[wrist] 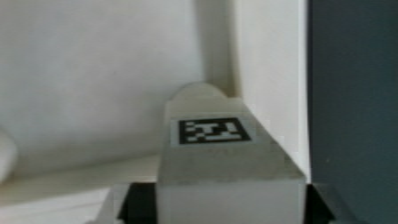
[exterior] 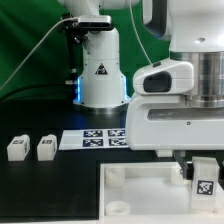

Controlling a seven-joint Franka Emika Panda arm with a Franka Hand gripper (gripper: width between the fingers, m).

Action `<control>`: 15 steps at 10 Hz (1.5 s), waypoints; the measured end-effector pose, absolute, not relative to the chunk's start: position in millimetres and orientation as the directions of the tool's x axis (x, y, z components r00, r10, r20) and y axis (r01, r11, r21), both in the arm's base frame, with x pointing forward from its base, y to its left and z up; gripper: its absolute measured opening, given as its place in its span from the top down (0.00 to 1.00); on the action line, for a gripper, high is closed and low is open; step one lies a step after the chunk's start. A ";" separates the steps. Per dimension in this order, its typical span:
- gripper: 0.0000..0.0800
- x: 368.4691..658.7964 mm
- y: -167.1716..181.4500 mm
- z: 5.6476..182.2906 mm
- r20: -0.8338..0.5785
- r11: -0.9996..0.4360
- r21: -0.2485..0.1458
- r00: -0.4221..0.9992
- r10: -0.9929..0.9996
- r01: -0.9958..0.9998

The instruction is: Assemble one leg

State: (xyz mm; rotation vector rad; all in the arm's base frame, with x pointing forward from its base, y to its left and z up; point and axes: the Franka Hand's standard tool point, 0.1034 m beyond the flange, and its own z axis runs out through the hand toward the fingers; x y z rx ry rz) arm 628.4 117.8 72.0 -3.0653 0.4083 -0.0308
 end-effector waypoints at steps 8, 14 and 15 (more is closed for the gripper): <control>0.63 626.9 113.6 70.1 -0.112 -0.033 -0.026 0.035 -0.993 -0.999; 0.20 628.7 122.8 74.3 -0.071 -0.477 -0.096 0.484 -0.872 -0.874; 0.20 629.7 122.0 74.8 -0.052 -0.583 -0.111 0.590 -0.805 -0.805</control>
Offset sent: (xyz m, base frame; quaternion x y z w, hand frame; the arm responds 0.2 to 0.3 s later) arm 0.0006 -0.0048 0.0071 -0.0533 0.0455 0.4755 0.8769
